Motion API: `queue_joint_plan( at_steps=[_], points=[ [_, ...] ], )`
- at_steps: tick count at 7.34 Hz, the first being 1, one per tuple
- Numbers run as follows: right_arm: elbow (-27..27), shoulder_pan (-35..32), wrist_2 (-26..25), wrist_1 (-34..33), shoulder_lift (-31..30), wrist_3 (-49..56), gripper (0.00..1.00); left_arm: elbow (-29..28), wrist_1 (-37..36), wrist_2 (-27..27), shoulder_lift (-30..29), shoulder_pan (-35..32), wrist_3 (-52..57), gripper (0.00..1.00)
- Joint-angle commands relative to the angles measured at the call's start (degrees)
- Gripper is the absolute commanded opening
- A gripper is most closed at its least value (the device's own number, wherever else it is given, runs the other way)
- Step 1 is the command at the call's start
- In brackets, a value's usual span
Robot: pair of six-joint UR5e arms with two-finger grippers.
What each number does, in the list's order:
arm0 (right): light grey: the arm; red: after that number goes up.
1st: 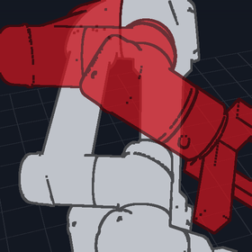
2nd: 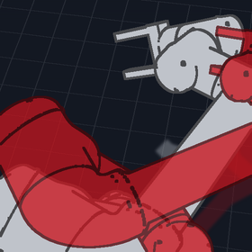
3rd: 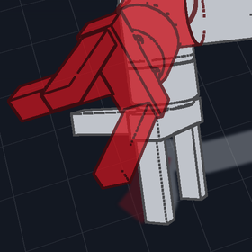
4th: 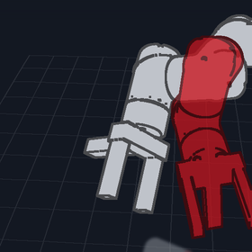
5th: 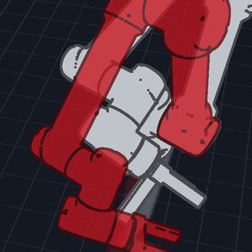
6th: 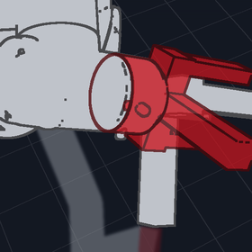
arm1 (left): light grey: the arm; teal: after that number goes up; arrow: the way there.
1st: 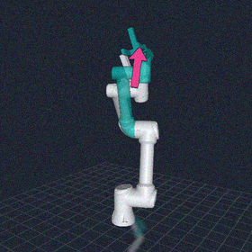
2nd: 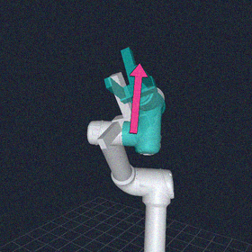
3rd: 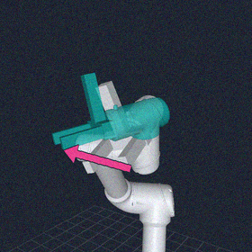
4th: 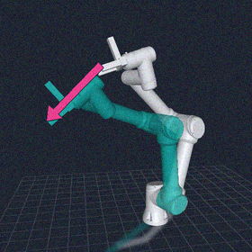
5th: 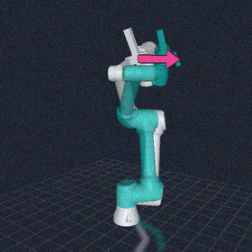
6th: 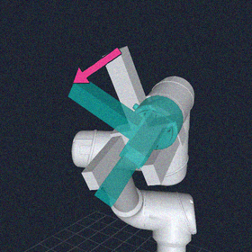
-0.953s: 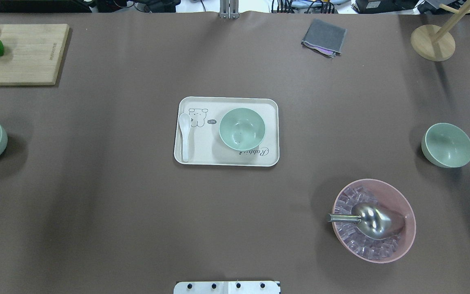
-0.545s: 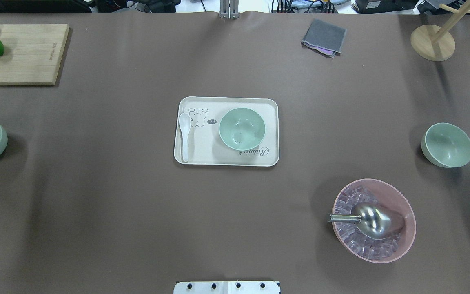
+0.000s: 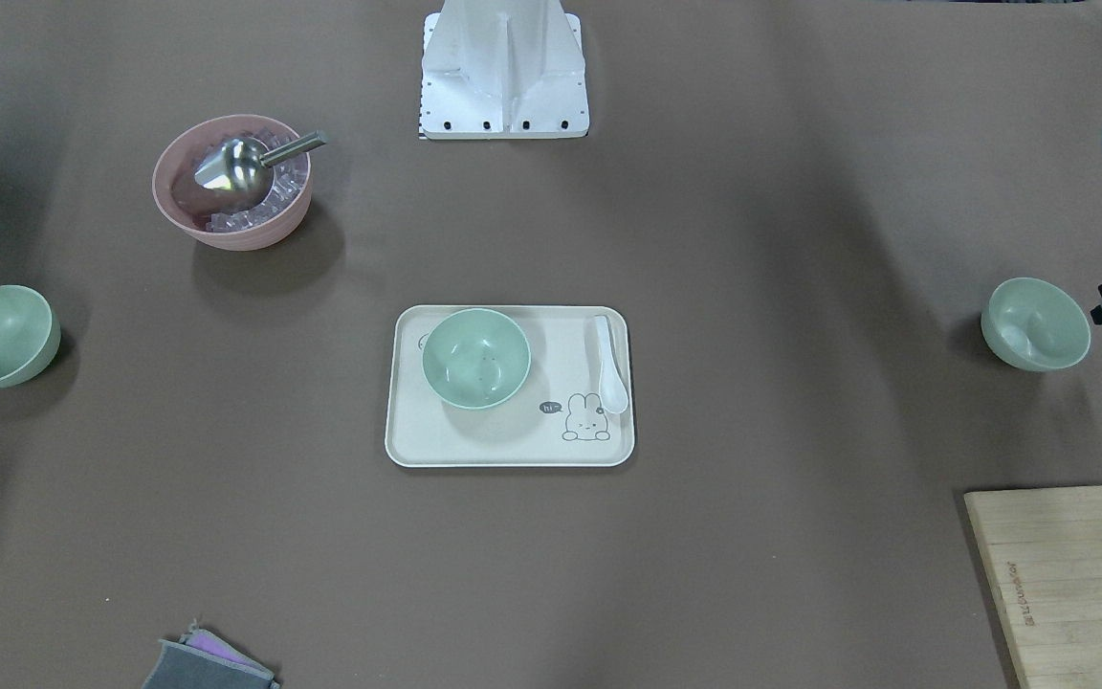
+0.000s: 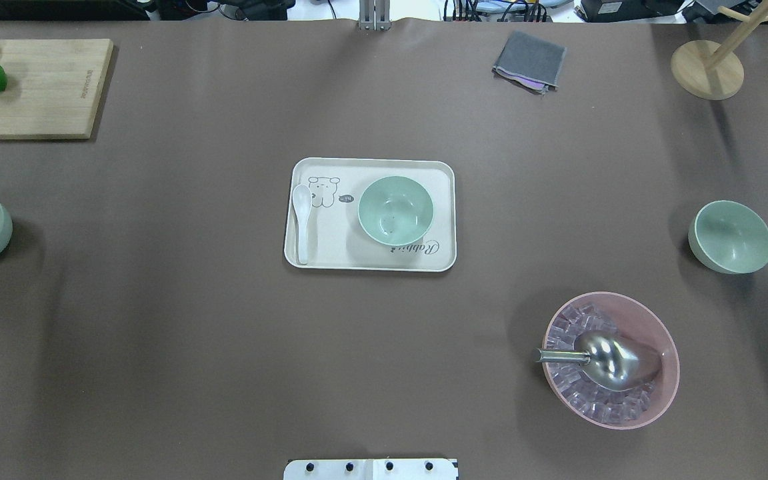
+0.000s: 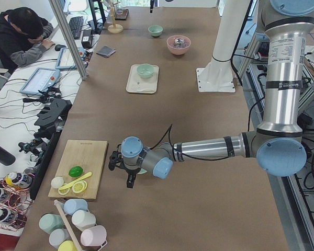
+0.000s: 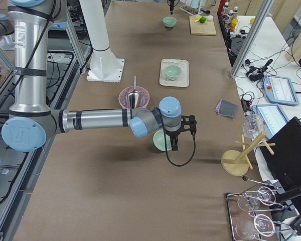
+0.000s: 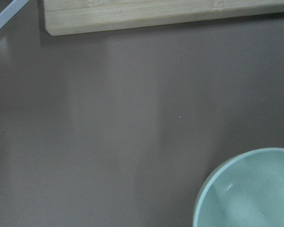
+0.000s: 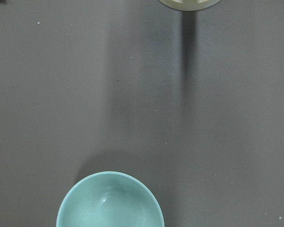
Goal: Stack green bowls together
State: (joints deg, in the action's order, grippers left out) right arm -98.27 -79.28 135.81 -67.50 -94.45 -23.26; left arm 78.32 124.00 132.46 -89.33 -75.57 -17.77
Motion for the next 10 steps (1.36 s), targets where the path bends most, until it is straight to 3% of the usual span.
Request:
queue_joint_plan(
  at_steps=[1, 3, 5, 7, 9, 10],
  points=[
    [-0.1, 0.0, 0.1, 0.1, 0.0, 0.0, 1.0, -0.2, 0.4, 0.2, -0.1, 1.6, 0.1, 0.97],
    [-0.1, 0.0, 0.1, 0.0, 0.0, 0.0, 1.0, -0.3, 0.6, -0.1, -0.1, 3.0, 0.2, 0.97],
    [-0.1, 0.0, 0.2, 0.0, 0.0, 0.0, 1.0, -0.7, 1.1, -0.1, -0.1, 3.5, 0.3, 0.82],
    [-0.1, 0.0, 0.1, 0.1, 0.0, 0.0, 1.0, -1.1, 1.5, 0.0, -0.1, 3.5, 0.3, 0.53],
    [-0.2, 0.0, 0.2, 0.0, 0.0, 0.0, 1.0, -1.1, 1.5, 0.3, -0.1, 3.5, 0.3, 0.13],
    [-0.2, 0.0, 0.1, 0.0, 0.0, 0.0, 1.0, -1.0, 1.5, 0.5, -0.1, 3.5, 0.3, 0.07]
  ],
)
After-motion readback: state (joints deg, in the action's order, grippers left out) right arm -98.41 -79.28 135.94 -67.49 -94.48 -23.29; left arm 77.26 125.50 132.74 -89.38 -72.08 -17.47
